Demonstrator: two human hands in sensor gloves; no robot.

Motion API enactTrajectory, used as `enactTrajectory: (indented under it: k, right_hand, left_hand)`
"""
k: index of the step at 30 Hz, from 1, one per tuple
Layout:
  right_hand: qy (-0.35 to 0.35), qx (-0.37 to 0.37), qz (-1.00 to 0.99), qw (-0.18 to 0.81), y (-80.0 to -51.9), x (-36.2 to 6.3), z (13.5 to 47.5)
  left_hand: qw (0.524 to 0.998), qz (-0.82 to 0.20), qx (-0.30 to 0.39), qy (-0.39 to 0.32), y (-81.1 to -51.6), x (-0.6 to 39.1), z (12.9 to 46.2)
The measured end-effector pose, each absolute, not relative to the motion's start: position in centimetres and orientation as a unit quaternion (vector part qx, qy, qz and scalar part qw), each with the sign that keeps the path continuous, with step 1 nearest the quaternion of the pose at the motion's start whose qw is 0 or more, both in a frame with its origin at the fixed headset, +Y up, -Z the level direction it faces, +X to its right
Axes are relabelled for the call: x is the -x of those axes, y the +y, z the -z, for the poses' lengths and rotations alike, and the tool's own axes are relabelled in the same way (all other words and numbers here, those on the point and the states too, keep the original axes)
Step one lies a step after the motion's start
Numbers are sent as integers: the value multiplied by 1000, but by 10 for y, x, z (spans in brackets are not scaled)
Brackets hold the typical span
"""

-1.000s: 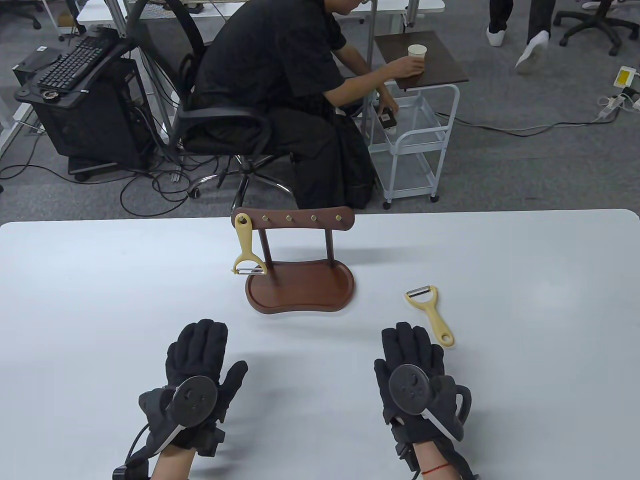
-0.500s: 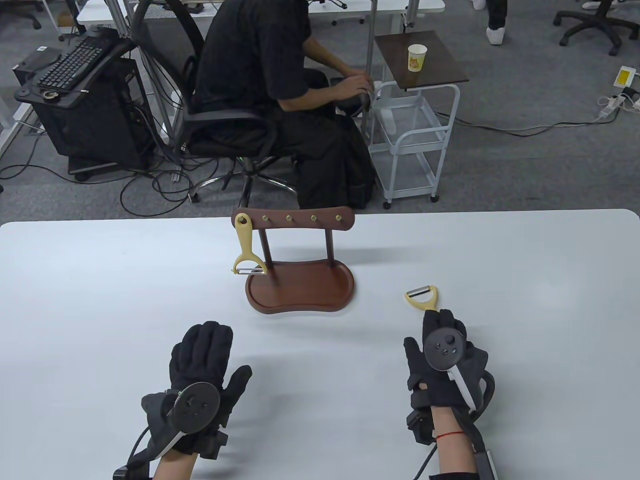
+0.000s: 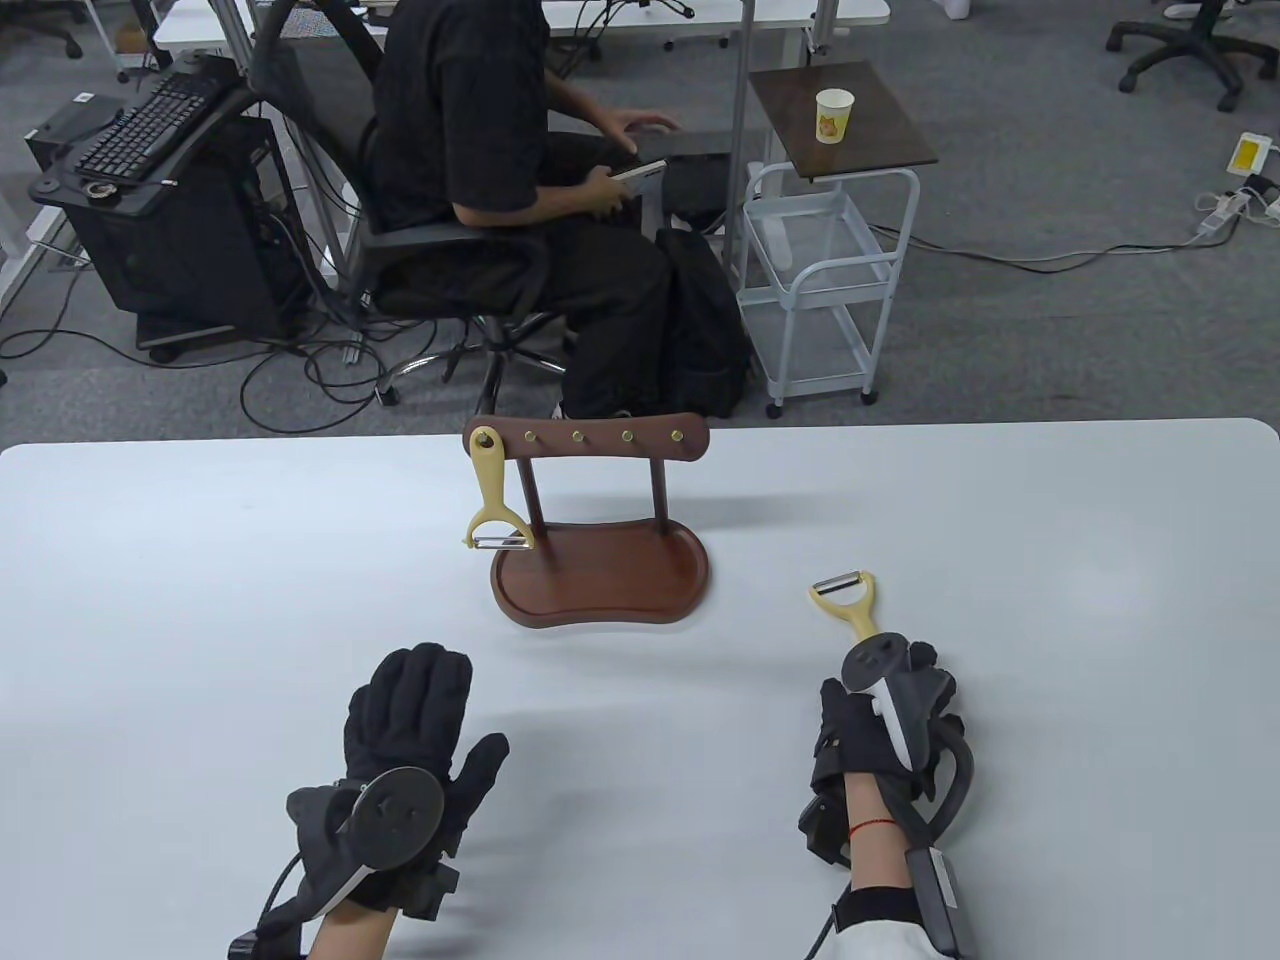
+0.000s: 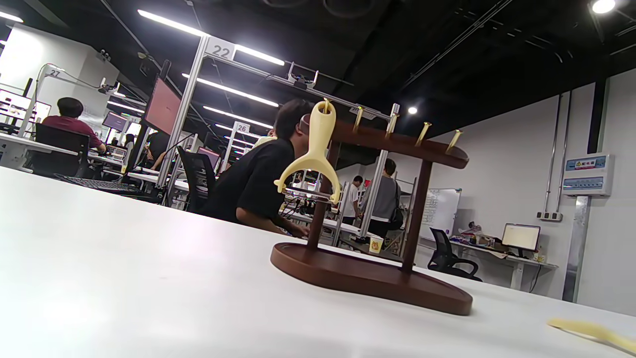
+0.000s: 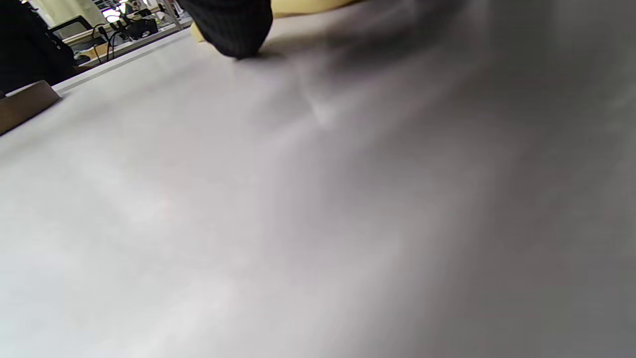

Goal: Hook vegetable scraper onto key rack

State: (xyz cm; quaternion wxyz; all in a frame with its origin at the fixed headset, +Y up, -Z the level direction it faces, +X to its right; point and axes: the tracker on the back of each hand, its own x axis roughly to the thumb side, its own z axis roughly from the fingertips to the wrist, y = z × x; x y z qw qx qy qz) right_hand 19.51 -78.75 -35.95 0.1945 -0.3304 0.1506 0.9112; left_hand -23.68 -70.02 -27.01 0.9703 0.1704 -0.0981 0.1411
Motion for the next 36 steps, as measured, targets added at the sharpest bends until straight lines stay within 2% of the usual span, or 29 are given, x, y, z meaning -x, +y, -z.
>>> enactTrajectory:
  k: [23,36]
  right_hand:
    - [121,386,-905,132,-782,-185,377]
    - [91,379,-909,145,-778,-193,363]
  left_hand:
    - [974,-130,-157,-97,-700,235,271]
    - [974,-132,-153,-98,-700,234,271]
